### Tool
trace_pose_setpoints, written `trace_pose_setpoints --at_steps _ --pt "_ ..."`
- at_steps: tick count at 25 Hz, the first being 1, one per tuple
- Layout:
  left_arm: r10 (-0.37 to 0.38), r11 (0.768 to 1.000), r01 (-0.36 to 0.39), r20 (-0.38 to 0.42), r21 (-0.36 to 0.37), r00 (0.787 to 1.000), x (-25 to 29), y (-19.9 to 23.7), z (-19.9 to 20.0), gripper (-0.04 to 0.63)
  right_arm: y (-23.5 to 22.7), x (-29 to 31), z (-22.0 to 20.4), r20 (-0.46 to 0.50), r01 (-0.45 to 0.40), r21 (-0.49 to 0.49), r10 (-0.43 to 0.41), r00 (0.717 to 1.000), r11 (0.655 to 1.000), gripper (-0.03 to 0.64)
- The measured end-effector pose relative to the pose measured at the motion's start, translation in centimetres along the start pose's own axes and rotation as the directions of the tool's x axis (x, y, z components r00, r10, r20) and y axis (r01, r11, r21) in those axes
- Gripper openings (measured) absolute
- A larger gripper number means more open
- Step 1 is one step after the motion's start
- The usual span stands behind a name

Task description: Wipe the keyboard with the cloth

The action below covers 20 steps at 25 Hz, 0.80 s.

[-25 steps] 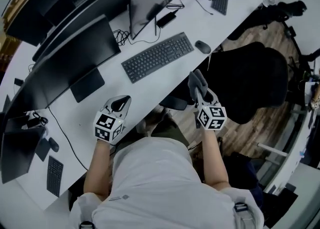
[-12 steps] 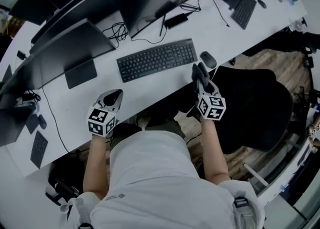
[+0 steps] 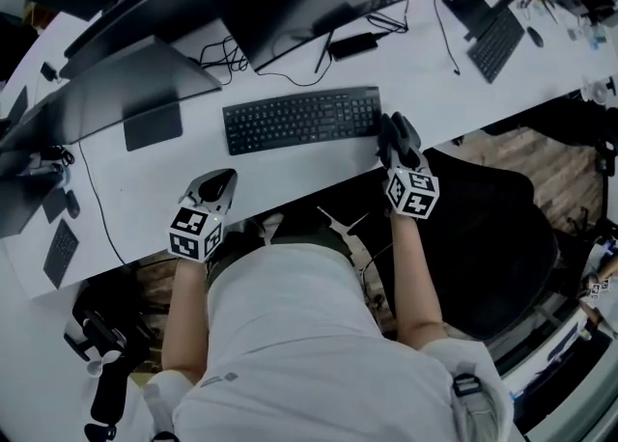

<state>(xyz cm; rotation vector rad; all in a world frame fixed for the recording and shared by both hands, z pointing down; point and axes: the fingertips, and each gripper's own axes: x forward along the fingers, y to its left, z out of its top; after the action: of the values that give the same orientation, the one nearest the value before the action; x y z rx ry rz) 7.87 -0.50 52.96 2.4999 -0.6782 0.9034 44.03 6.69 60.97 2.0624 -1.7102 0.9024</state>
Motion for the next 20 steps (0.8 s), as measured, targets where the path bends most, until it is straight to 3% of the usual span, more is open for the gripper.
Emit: trace_pose_setpoints --at_steps 9,20 --pt "0.052 0.997 -0.053 -0.017 -0.058 0.998 0.1 0.4 -0.7 0.002 -1.1 4.3 0.6 -0.057 -0.017 -0.042 0.014 0.998 0.999 0.06" --pt "0.068 0.995 -0.071 -0.033 -0.073 0.997 -0.6 0.2 -2.2 0.002 -0.3 7.1 -1.0 -0.09 -0.08 -0.038 0.076 0.993 0.996 0.06"
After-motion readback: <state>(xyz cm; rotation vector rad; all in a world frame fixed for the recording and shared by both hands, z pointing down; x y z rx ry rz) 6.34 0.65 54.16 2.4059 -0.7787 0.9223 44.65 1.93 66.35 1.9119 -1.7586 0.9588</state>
